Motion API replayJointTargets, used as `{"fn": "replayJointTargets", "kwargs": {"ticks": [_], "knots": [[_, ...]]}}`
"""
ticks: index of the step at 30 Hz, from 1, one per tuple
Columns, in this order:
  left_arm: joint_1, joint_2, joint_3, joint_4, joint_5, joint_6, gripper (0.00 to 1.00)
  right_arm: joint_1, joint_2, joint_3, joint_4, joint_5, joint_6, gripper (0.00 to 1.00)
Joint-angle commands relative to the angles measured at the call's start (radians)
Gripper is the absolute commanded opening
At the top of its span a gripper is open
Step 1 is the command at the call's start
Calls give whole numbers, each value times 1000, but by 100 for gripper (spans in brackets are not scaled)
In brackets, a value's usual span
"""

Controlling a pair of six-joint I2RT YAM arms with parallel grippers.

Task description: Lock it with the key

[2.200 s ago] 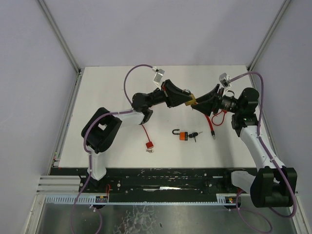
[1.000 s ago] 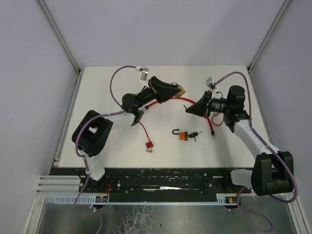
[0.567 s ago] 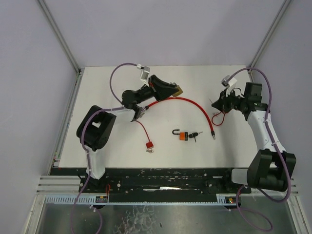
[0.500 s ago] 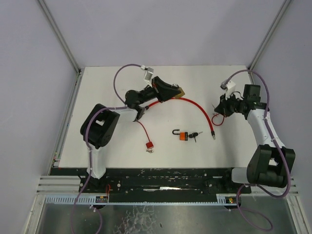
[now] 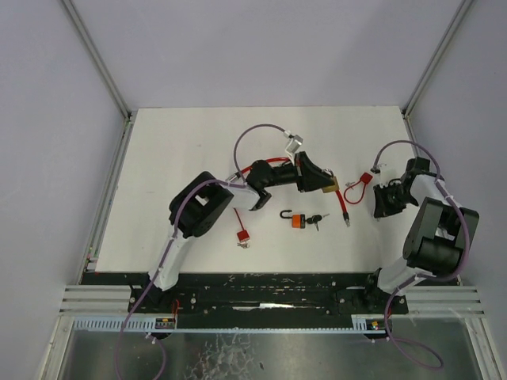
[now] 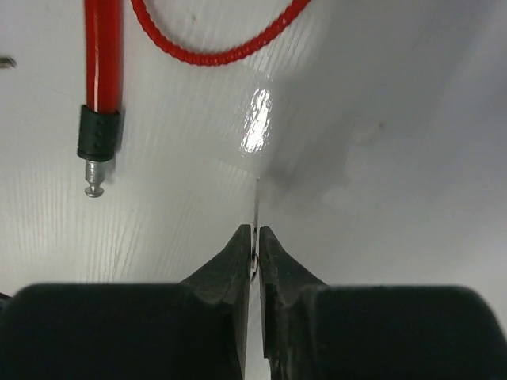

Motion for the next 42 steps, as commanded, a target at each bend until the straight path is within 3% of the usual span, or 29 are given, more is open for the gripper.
{"fn": "replayJointTargets", "kwargs": {"ticks": [1,6,9,12,16,18,20,25,32,42], "knots": [[-27,32,55,5,-41,42,0,2,59,19,-54,35,-25,18],[-40,31,49,-2,-41,70,0,-6,-3,13,-38,14,-26,47],[-40,20,36,5,-64,67,0,-11,-137,13,-38,-96,-39,58],[-40,2,0,42,-115,36,0,-11,-322,-8,-24,-347,-94,73],[-40,-32,-67,134,-214,-45,0,-9,-573,-115,81,-792,-189,99],[-40,-61,-106,163,-271,-76,0,8,-670,-184,299,-908,-20,100],[-41,-105,-149,156,-346,-114,0,63,-715,-225,619,-862,254,100],[-49,-196,-215,54,-491,-163,0,141,-649,-178,525,-700,185,100],[-120,-307,-204,-300,-731,-77,0,217,-674,-260,686,-597,261,100],[-198,-323,-143,-481,-889,-11,0,300,-627,-301,784,-460,290,99]]}}
